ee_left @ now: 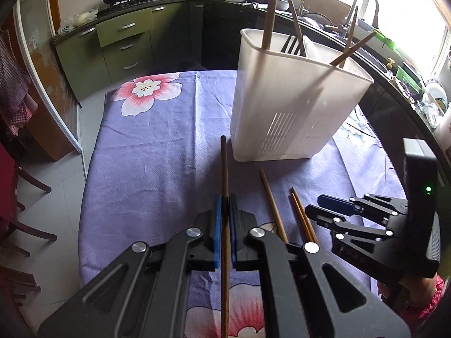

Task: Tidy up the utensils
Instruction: 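Grasp a chopstick with the right gripper while the left lifts its chopstick upright, then carry both chopsticks over the holder while the left gripper opens to drop its chopstick, then open the right gripper over the holder to drop its chopstick in, then lower the left gripper onto one of the last chopsticks and close on it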

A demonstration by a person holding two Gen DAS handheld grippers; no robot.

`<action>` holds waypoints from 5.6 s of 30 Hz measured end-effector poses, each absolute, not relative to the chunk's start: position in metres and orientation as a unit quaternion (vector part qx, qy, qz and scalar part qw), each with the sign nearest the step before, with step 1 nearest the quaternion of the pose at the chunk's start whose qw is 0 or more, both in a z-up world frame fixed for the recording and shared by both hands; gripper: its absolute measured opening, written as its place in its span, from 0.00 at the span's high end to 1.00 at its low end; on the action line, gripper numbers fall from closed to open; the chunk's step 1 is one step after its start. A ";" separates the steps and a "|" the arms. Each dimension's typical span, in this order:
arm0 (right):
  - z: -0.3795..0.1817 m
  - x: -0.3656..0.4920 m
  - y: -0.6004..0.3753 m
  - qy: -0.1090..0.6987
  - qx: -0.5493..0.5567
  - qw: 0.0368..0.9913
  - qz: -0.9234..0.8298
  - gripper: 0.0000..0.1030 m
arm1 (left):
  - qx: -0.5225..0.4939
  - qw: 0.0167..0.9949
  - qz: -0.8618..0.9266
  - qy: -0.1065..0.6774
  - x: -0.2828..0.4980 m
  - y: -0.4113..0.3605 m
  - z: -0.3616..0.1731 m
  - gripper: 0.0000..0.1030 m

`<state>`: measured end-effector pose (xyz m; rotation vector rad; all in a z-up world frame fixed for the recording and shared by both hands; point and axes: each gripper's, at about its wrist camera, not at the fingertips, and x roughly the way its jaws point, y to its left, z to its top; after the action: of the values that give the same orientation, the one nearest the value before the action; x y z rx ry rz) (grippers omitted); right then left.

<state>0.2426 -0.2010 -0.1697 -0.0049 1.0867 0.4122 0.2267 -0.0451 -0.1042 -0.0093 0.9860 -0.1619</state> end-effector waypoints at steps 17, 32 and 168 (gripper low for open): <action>-0.169 0.242 -0.168 0.513 -0.089 0.838 0.162 0.84 | -0.013 0.877 -0.084 0.474 0.225 -0.040 -0.106 0.95; -0.130 0.220 -0.208 0.467 -0.010 0.864 0.188 0.94 | -0.010 0.887 -0.087 0.454 0.215 -0.035 -0.087 0.95; -0.057 0.172 -0.316 0.352 0.072 0.921 0.150 0.79 | -0.026 0.847 -0.110 0.519 0.242 -0.097 -0.133 0.77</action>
<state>0.1718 -0.3164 -0.0569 0.1484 0.7232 0.3091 0.2422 -0.0965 -0.1329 -0.0556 1.0940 -0.2328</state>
